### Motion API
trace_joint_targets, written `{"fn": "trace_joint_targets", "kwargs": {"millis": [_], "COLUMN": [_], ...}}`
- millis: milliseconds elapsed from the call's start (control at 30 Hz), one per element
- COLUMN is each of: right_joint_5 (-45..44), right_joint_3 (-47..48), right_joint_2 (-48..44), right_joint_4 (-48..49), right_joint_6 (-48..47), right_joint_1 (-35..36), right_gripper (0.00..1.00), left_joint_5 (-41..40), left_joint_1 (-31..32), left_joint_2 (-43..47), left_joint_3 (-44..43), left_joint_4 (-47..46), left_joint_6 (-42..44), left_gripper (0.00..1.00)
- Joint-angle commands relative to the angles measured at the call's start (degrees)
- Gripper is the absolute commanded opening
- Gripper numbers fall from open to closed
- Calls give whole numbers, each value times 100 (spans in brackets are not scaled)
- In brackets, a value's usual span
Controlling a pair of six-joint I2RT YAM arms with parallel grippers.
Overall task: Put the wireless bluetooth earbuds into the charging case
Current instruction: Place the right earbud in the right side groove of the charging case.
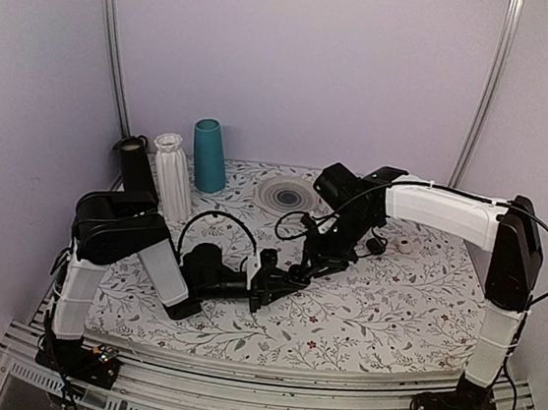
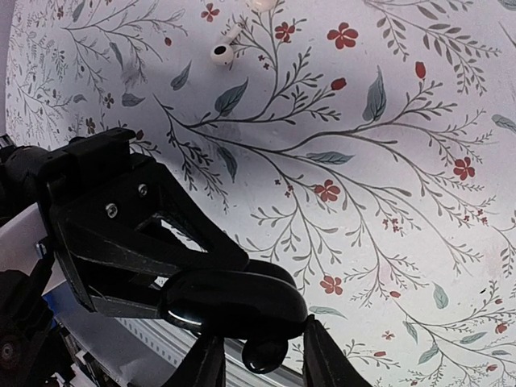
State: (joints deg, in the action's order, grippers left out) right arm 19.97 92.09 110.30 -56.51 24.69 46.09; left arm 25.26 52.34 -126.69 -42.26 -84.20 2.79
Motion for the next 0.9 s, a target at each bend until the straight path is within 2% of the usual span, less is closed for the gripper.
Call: {"fn": "trace_joint_targets", "kwargs": {"millis": [0,600,867], "right_joint_5": [95,-210,-646], "right_joint_3": [-76,-348,-591], "right_joint_2": [-359,-866,-1266], "right_joint_4": [461,663,841], "right_joint_6": [79,177,226], "right_joint_1": [138,160,155], "right_gripper": [33,36,35], "left_joint_5": [129,174,205], "left_joint_1": [82,60,-5], "left_joint_2": [-127,55,190], "left_joint_3": [33,-21,60], "left_joint_4": [-962,-1115,-1331], "left_joint_6": [-191,-511,-855], "left_gripper": [0,0,0]}}
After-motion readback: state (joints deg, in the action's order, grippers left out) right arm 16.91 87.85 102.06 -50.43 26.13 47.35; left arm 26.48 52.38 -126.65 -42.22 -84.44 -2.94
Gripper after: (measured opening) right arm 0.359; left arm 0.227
